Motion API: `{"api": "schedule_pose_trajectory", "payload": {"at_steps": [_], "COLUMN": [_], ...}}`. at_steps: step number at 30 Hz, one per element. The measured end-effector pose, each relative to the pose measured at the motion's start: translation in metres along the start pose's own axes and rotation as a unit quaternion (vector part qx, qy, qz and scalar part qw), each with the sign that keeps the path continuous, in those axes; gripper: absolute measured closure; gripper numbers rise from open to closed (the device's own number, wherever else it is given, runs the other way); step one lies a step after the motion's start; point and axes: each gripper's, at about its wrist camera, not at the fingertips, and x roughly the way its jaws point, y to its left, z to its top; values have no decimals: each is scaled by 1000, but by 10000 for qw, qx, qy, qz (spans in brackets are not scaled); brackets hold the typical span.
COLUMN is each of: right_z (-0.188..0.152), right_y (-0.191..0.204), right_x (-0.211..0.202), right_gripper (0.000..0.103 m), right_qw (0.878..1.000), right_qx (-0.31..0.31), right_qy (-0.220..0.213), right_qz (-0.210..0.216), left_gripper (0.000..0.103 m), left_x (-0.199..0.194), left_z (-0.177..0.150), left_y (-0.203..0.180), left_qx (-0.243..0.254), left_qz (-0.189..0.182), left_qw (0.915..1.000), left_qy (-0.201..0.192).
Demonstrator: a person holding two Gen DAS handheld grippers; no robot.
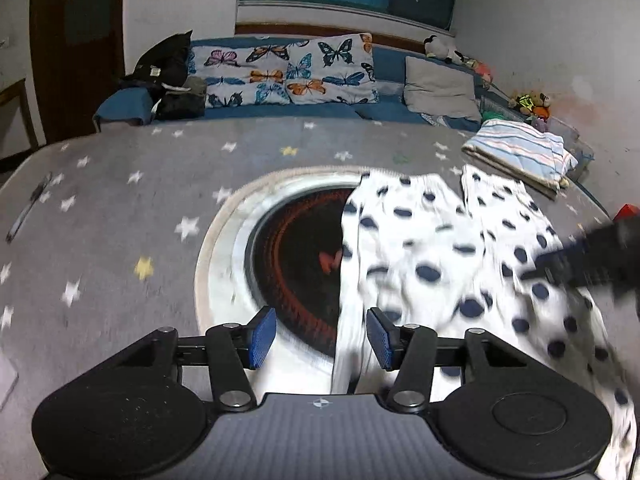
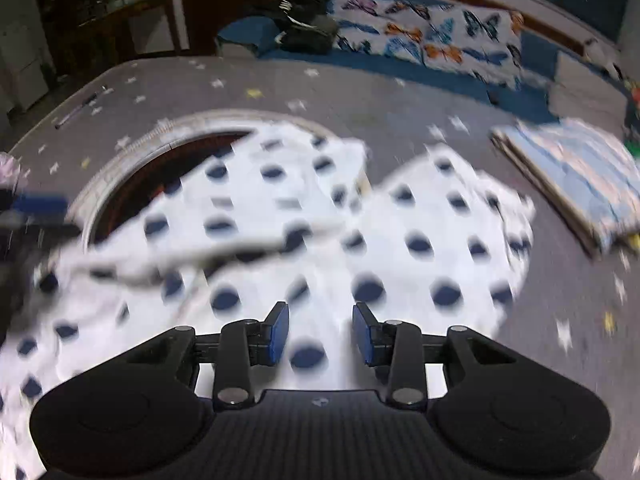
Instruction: Fold clothes
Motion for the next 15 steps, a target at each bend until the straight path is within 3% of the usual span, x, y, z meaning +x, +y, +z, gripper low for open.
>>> {"api": "schedule_pose_trajectory", "payload": {"at_steps": [3,4,8,15], "right_z": [-21,-26,-38,-48], "right_y": [-10,-14,-24,-32], "right_x": [-15,-19,-26,-24], "right_gripper": [54,54,48,35], "right_qw": [9998,9997,9985,9964], "right_qx": [169,230,441,639], "right_qy": [-69,-110,-248,-363], "right_qz": [35,57,218,428], "left_gripper": [49,48,32,24], "left_x": [16,22,52,105], "left_z": [17,23,43,67], "left_y": [-11,-16,-32,-49], "left_qx": [88,136,281,584], "left_qz": [16,23,134,462], "left_qw": [10000,9999,9995,9972], "left_qy": [-8,-15,-60,-117]}}
